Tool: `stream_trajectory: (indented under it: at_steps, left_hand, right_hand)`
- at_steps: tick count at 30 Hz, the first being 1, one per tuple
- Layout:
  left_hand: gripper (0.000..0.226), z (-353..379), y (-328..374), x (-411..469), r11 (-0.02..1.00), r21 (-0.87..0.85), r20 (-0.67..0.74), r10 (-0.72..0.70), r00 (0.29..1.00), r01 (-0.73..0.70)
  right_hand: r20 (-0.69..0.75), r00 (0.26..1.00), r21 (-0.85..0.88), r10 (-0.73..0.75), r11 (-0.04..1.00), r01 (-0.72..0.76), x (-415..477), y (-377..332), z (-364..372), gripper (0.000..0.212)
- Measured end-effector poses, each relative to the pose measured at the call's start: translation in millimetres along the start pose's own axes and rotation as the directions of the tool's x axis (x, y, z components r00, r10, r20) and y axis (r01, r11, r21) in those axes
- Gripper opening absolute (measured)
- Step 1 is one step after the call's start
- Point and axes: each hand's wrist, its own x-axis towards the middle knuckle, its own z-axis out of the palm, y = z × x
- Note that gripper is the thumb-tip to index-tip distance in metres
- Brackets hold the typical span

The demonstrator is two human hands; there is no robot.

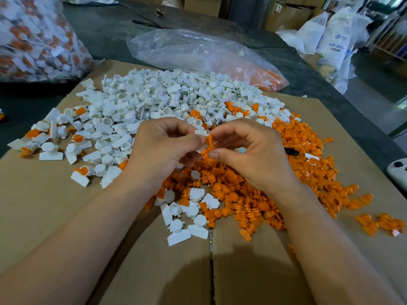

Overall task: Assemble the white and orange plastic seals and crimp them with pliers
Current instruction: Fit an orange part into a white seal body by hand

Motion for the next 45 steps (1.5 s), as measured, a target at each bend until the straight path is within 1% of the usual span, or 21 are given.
stream_trajectory:
  at_steps: [12, 16, 20, 26, 31, 35, 45]
  left_hand:
    - [0.015, -1.0, 1.5, -0.1, 0.998, -0.055, 0.019, -0.008, 1.000, 0.009]
    - [0.015, -0.6, 1.1, -0.3, 0.998, -0.057, 0.025, -0.011, 1.000, 0.013]
    - [0.013, -1.0, 0.9, -0.6, 0.999, -0.051, 0.033, -0.005, 0.999, 0.006]
    - [0.013, -0.6, 1.0, -1.0, 0.999, -0.047, 0.040, 0.008, 0.999, -0.006]
    - [0.015, -0.4, 1.5, -1.6, 0.997, -0.070, 0.065, 0.032, 0.997, -0.028]
    - [0.016, 0.1, 1.5, -1.9, 0.994, -0.092, 0.088, 0.058, 0.994, -0.050]
    - [0.018, 0.4, 1.2, -1.6, 0.994, -0.086, 0.098, 0.071, 0.993, -0.062]
  right_hand:
    - [0.002, 1.000, -0.015, -0.009, 1.000, 0.009, -0.3, -0.7, -0.6, 0.040]
    - [-0.001, 1.000, -0.013, -0.012, 1.000, 0.012, -0.9, -0.5, -0.2, 0.036]
    - [0.003, 1.000, -0.002, -0.031, 1.000, 0.031, -1.2, -1.4, -0.2, 0.037]
    - [-0.017, 0.998, -0.002, -0.066, 0.998, 0.066, -0.9, -1.0, 0.8, 0.030]
    - [-0.043, 0.993, -0.041, -0.112, 0.993, 0.110, -1.3, -1.1, 1.7, 0.025]
    - [-0.045, 0.987, -0.111, -0.158, 0.982, 0.152, -1.3, -0.1, 0.8, 0.017]
    - [-0.027, 0.980, -0.163, -0.195, 0.969, 0.189, -0.6, 2.5, -1.0, 0.017]
